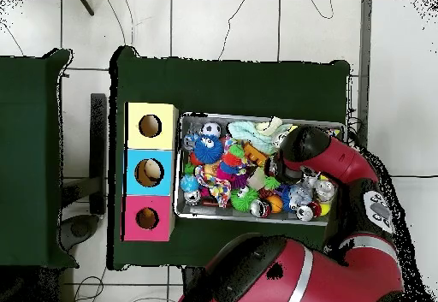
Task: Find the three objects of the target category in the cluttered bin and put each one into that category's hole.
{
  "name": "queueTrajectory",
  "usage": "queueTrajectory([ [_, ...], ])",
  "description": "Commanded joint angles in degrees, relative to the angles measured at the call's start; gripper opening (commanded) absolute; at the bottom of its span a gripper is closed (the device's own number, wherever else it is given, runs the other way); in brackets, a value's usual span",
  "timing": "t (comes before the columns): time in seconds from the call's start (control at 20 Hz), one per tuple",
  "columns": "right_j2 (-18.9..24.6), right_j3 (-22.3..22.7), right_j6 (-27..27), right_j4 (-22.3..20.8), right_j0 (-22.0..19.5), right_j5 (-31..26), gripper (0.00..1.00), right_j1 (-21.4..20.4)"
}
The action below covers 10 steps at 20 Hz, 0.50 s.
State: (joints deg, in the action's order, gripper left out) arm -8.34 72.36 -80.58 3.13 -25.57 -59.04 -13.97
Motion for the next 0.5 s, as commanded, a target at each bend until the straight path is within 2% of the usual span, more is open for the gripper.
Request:
queueTrajectory([
  [0.05,5.2,2.0,-0.2,-4.2,0.7,-5.0,1.0,7.0],
  [0.5,5.2,2.0,-0.1,-4.6,0.5,-4.6,1.0,7.0],
])
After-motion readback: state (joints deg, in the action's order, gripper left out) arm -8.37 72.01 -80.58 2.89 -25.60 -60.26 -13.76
